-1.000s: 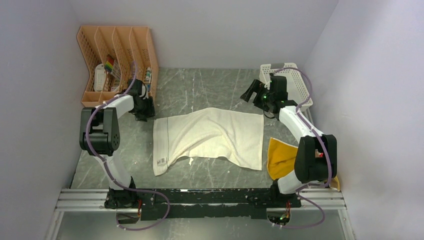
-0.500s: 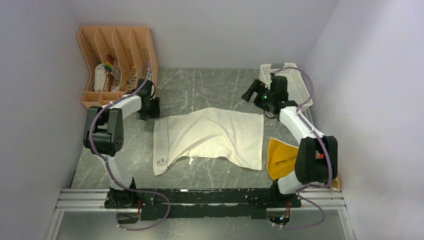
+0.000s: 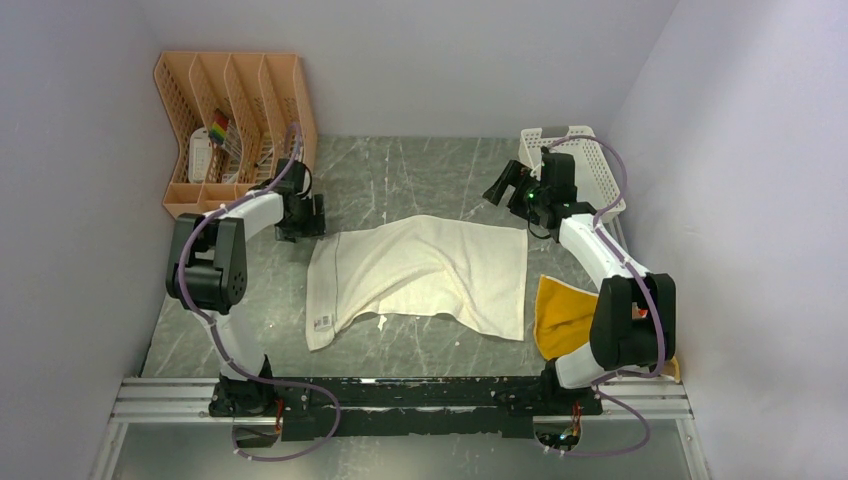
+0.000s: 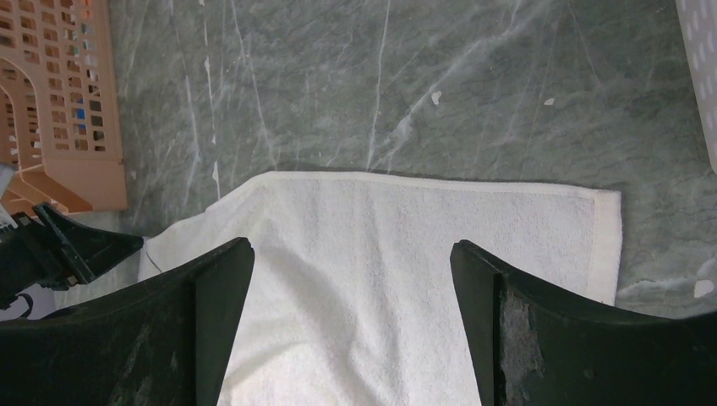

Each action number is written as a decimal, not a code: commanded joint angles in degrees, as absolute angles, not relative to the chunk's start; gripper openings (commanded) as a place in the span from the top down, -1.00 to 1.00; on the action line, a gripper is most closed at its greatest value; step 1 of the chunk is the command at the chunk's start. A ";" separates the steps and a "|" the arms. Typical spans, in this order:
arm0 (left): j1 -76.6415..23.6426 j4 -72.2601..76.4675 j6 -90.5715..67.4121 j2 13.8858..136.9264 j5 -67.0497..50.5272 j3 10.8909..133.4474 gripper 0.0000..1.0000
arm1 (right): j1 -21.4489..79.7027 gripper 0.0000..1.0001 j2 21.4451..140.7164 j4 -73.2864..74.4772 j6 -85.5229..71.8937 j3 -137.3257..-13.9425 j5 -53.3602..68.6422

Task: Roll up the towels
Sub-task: Flatten out the towel at the center of the board.

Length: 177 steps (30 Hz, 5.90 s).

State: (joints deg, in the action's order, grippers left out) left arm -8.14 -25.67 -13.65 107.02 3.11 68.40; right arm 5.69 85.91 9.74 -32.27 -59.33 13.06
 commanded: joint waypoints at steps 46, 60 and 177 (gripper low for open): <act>-11.69 -26.21 -11.35 113.12 3.85 67.93 -0.12 | 5.71 -0.75 85.24 8.44 -31.22 -55.16 14.46; -5.44 -24.22 -10.90 106.76 -7.09 66.12 -0.52 | 5.64 -0.75 85.26 8.26 -30.86 -54.67 15.74; -7.82 -21.48 -1.98 109.51 3.71 98.39 0.87 | 8.06 1.00 106.40 10.56 -20.48 -78.08 -19.24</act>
State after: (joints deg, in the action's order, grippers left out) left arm -6.85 -26.48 -5.74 106.63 3.88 93.58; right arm 8.97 104.75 13.47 -20.14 -73.76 -17.26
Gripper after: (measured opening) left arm 0.085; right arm 0.015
